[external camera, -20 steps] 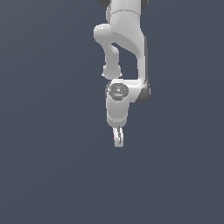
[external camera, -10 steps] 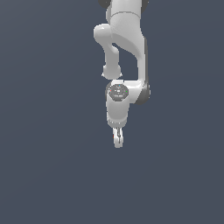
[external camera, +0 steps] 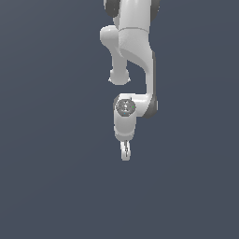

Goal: Pick up the object and move it to a goal position.

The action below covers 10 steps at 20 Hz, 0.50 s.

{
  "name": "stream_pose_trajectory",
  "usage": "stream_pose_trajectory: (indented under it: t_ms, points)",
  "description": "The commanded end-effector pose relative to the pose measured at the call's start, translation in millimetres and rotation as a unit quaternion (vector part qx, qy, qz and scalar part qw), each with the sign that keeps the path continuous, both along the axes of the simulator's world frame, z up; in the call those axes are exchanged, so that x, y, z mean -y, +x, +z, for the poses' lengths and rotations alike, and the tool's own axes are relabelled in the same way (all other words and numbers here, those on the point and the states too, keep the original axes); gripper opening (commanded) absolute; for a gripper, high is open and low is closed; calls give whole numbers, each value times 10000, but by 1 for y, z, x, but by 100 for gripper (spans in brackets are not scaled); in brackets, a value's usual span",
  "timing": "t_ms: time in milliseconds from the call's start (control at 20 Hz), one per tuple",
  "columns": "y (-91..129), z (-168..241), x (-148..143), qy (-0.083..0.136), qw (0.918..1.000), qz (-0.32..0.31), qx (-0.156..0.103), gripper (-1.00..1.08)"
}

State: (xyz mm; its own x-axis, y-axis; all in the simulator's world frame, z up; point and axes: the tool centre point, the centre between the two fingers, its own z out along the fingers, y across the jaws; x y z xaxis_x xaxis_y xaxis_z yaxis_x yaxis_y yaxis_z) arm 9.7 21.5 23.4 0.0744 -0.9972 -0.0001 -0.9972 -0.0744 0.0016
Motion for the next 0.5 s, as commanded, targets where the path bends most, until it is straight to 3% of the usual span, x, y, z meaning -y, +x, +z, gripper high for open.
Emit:
stream_pose_trajectory:
  t_ms: [0,100,150,450]
  points:
    - [1,-6,0,1,10000,-2,7,100]
    - [1,-7,0,1,10000,-2,7,100]
    - [1,-7,0,1,10000,-2,7,-100]
    - [1,-7,0,1,10000,-2,7,-100]
